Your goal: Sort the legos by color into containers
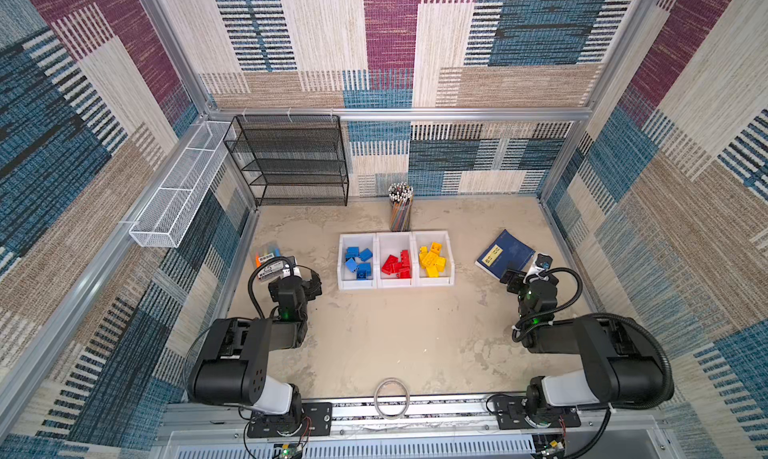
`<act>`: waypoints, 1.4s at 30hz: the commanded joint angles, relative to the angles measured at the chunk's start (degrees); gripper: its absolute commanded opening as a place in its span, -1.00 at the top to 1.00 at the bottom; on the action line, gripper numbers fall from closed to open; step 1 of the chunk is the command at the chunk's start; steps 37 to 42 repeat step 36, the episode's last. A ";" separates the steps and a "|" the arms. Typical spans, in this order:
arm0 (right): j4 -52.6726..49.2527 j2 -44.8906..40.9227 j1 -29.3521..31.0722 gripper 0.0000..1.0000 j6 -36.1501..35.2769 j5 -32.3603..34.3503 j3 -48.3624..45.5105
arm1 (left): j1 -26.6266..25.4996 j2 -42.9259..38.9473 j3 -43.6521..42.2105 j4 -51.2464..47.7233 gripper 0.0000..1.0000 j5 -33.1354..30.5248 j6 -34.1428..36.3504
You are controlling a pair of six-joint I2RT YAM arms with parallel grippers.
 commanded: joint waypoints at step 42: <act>11.06 3.36 -0.12 -0.99 -3.95 -11.96 -1.23 | 3.12 1.29 5.52 -1.76 -0.99 11.78 1.70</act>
